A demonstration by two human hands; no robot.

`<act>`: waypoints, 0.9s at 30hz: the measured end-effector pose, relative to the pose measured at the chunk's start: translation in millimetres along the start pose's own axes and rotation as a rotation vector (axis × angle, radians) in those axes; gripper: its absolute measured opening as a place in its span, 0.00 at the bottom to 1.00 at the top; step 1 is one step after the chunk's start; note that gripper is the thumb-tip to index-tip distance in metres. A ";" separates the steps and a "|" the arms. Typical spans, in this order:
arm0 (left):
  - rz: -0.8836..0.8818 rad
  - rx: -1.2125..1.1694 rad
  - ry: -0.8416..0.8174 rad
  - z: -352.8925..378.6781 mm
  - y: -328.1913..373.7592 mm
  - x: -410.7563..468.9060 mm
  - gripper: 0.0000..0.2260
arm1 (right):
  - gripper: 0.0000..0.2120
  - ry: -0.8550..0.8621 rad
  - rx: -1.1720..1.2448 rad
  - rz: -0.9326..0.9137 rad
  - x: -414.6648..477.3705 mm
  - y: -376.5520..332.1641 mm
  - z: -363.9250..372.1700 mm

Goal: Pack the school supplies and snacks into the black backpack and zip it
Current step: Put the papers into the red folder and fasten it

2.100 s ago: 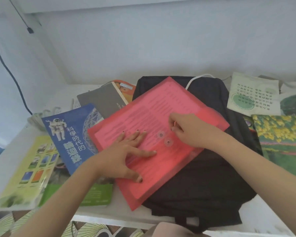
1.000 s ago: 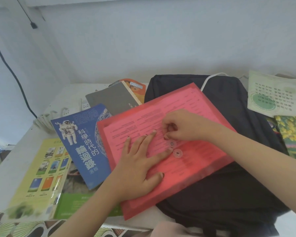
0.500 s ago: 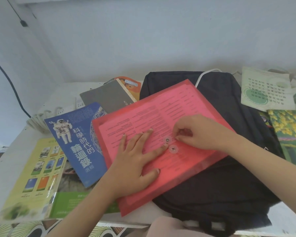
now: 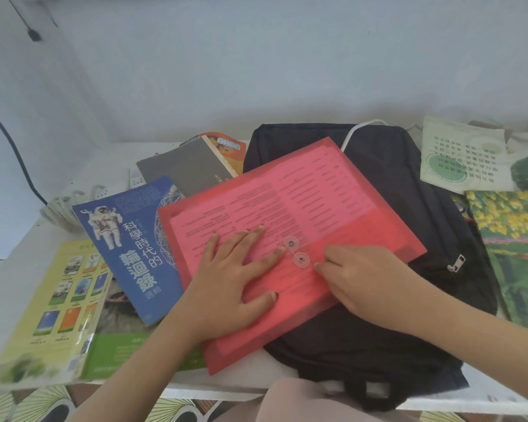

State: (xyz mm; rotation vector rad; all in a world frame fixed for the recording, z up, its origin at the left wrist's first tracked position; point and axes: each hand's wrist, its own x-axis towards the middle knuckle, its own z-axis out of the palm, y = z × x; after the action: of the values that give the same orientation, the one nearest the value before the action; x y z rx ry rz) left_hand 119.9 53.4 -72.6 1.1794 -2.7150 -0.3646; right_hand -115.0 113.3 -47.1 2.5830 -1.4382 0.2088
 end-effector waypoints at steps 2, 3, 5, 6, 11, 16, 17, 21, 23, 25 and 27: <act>0.000 0.000 0.003 0.3 0.2 -0.6 0.27 | 0.09 -0.002 0.020 0.006 0.4 -7.1 0.2; -0.002 -0.001 0.002 0.4 0.2 -0.7 0.27 | 0.09 0.003 0.024 0.001 1.2 -9.4 0.1; -0.002 -0.007 0.004 0.0 0.8 -0.8 0.28 | 0.10 0.023 0.028 0.005 4.5 -12.4 -1.3; 0.000 -0.010 0.011 -0.2 1.1 -0.8 0.28 | 0.10 0.032 0.037 0.006 6.7 -12.7 -1.5; -0.026 -0.057 0.040 0.5 -1.2 -1.4 0.39 | 0.08 0.015 0.039 -0.043 25.8 -11.4 -3.5; -0.030 -0.191 0.043 -3.6 -2.2 -2.3 0.46 | 0.03 -0.111 0.106 -0.166 61.4 -1.6 -12.8; -0.033 -0.213 0.043 -4.6 -2.1 -2.4 0.47 | 0.03 -0.144 0.128 -0.160 68.9 1.4 -13.7; -0.037 -0.226 0.036 -5.0 -2.1 -3.1 0.48 | 0.03 -0.236 0.187 -0.116 92.1 13.5 -15.5; -0.037 -0.230 0.038 -4.6 -2.3 -3.1 0.47 | 0.03 -0.247 0.218 -0.081 99.5 20.0 -12.8; -0.035 -0.226 0.038 -3.7 -3.0 -3.0 0.47 | 0.03 -0.252 0.250 -0.048 104.5 26.4 -9.0; -0.031 -0.207 0.035 -2.3 -4.0 -3.0 0.45 | 0.03 -0.239 0.283 -0.006 106.7 33.1 -5.3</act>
State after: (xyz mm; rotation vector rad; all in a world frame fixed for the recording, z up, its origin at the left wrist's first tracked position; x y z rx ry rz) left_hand 125.3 52.5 -71.6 1.1596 -2.5582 -0.6068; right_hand -87.6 9.2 -17.0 2.9242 -1.5810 0.1116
